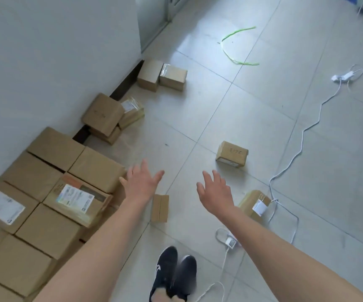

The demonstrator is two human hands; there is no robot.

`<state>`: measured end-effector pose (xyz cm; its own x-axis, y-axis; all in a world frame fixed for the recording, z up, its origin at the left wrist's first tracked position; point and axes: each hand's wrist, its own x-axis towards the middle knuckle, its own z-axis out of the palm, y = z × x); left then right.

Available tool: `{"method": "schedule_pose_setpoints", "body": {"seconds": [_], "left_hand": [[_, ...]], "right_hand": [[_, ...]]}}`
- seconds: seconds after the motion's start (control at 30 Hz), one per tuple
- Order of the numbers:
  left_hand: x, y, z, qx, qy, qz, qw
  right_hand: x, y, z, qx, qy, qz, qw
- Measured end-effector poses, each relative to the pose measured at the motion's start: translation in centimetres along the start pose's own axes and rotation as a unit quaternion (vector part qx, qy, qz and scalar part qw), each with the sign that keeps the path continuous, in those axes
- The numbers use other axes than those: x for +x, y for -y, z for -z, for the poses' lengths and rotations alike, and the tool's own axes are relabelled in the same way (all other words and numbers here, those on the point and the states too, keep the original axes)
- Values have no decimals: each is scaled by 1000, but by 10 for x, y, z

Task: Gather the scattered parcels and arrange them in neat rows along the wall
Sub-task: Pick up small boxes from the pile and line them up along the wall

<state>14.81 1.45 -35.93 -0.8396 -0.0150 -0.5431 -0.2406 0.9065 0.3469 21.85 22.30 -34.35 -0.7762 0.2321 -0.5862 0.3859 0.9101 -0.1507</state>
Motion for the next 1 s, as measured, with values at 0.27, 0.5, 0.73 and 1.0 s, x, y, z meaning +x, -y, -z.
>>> {"method": "schedule_pose_setpoints", "body": {"seconds": [0.27, 0.5, 0.73, 1.0], "left_hand": [[152, -37, 67, 88, -2, 25, 996], [325, -32, 103, 136, 9, 58, 989], [442, -92, 130, 101, 21, 64, 993], [592, -172, 135, 120, 12, 49, 991]], "right_hand": [[149, 48, 81, -34, 23, 99, 994], [346, 128, 136, -77, 2, 166, 983], [474, 147, 192, -90, 8, 153, 984], [642, 140, 225, -141, 37, 162, 976]]}}
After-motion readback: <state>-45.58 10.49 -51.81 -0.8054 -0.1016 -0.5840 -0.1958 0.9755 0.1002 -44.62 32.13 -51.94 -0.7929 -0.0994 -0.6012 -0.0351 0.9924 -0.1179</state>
